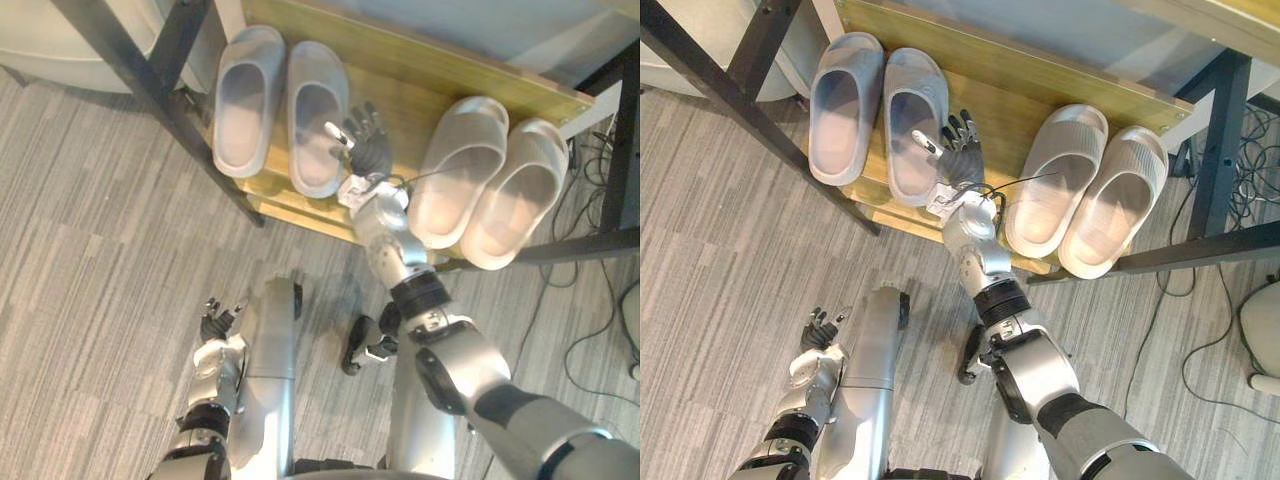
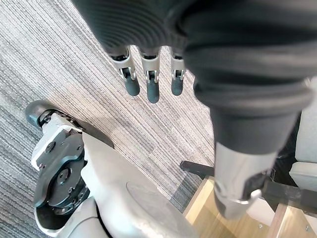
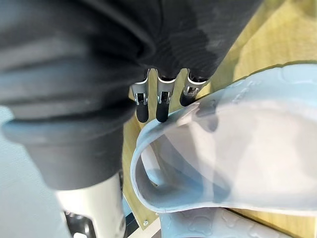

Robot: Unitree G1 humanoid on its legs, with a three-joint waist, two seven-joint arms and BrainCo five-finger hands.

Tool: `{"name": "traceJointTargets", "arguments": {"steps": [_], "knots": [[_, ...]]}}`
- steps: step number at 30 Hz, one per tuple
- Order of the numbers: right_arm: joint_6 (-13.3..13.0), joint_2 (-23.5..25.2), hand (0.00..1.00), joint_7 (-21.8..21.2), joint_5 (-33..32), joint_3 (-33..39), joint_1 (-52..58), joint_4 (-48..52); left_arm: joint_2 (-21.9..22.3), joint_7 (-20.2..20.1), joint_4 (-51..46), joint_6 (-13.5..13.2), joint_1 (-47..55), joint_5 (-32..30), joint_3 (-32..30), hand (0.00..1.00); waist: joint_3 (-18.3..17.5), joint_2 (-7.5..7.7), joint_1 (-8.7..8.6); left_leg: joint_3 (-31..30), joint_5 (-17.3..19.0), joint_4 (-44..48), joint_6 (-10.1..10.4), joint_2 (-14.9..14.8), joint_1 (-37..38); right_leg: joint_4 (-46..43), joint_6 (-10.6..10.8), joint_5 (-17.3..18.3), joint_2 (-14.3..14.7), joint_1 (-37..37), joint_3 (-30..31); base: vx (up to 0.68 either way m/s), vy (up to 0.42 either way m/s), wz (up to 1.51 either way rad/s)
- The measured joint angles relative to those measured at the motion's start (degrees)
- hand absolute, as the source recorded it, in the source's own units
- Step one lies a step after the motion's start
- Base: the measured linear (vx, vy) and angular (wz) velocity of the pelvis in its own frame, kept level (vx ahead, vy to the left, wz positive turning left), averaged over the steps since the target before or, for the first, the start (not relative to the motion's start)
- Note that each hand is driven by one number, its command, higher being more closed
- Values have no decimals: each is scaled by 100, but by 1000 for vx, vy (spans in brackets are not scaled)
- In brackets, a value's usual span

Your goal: Organize the slippers on the shoe rack

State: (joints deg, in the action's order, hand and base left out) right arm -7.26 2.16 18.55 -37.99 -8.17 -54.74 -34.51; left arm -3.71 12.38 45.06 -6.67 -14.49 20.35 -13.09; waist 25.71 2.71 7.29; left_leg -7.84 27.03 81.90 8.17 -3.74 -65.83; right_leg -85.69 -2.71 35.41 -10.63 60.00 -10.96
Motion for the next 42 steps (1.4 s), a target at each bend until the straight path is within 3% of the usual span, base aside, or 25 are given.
{"name": "traceJointTargets", "arguments": {"steps": [23,27,33,42], "knots": [[-40,-126,0,-289,-315,-404,-48,-1,2,-16,40,-36,-6,-41,-52,0,36,-65,12,-41,-4,-9,7,-80,15,1,-9,-3,66,1,-44,1,-16,0],[-40,-339,0,-330,-297,-613,-68,2,7,-22,56,-35,-13,-40,-77,0,35,-66,15,-52,-27,-106,9,-82,15,93,-73,-41,71,-4,-76,0,0,0],[9,-686,0,-543,127,-794,45,506,9,-22,169,-44,-38,-44,-179,0,44,-80,-46,-64,-88,-176,70,-130,114,200,-171,-109,108,-138,-128,22,-33,0],[-16,-725,0,-891,1076,-779,1104,1426,97,-119,160,-172,100,-53,-300,0,51,-75,-162,131,-152,-912,-6,-315,1150,1017,23,-239,238,-1143,-134,30,-31,-4]]}}
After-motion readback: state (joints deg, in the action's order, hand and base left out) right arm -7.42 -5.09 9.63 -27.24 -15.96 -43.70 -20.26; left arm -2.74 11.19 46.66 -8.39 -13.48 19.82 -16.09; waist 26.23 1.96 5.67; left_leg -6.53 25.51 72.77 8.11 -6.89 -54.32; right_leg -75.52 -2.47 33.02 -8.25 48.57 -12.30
